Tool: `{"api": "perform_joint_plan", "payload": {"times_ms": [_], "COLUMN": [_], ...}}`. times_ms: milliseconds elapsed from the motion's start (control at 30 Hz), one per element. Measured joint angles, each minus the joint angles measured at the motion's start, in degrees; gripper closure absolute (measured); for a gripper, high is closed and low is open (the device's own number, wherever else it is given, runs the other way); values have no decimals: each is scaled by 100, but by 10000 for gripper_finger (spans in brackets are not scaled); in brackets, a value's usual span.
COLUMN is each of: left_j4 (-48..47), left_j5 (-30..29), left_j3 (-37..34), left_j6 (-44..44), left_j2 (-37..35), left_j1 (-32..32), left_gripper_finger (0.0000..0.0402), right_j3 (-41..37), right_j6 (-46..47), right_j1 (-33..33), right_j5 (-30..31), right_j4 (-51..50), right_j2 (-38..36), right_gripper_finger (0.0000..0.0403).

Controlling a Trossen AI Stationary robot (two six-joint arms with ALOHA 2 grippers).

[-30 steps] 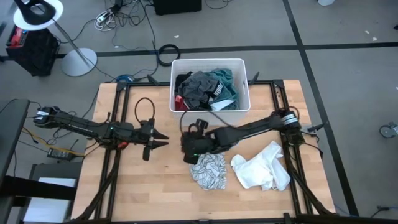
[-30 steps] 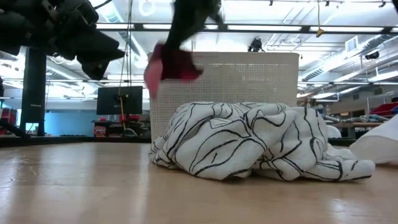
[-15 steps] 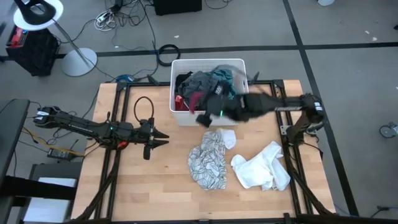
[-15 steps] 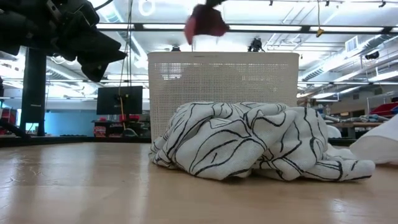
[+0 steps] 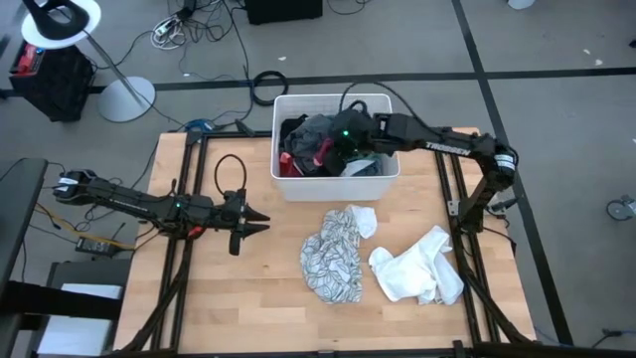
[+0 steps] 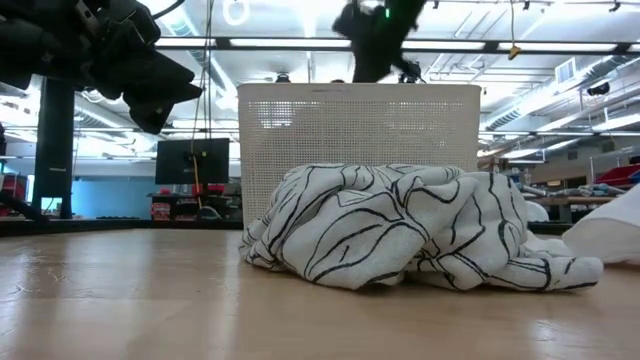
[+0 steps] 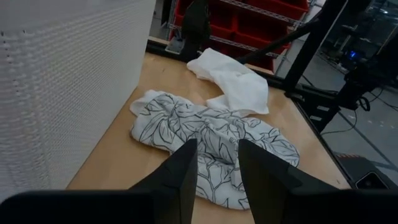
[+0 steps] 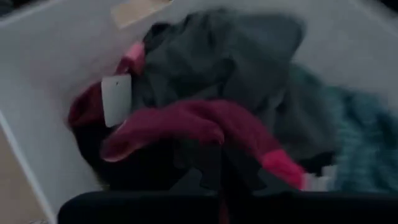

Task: Sort clothes
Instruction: Put the red sock into the white laundry bin

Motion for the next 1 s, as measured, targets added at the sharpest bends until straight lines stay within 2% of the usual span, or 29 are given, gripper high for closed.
{"api": "perform_joint_plan", "payload": {"times_ms": [167, 233, 400, 600, 833, 1000], "left_j4": [17, 21, 7, -116, -40, -45], "left_j5": [-13, -21, -28, -30, -143, -145], "left_j3": [0, 0, 0, 0, 0, 0], "left_j6": [-5, -49, -122, -124, 35, 11], "left_j2": [0, 0, 0, 0, 0, 0], "left_j1": [0, 0, 0, 0, 0, 0], "left_gripper_finger": [280, 280, 280, 280, 280, 280], "right_j3": [-1083, -1474, -2012, -1835, -1092, -474], "right_j6": [101, 241, 510, 436, 131, -94], "right_j1": [-338, -475, -701, -731, -600, -445], "right_j5": [-572, -1047, -1682, -1966, -1684, -1403], "right_j4": [935, 1426, 2130, 1961, 979, 298], "right_j2": [28, 19, -19, 19, 39, 38], "right_gripper_finger": [397, 397, 392, 353, 281, 252]}}
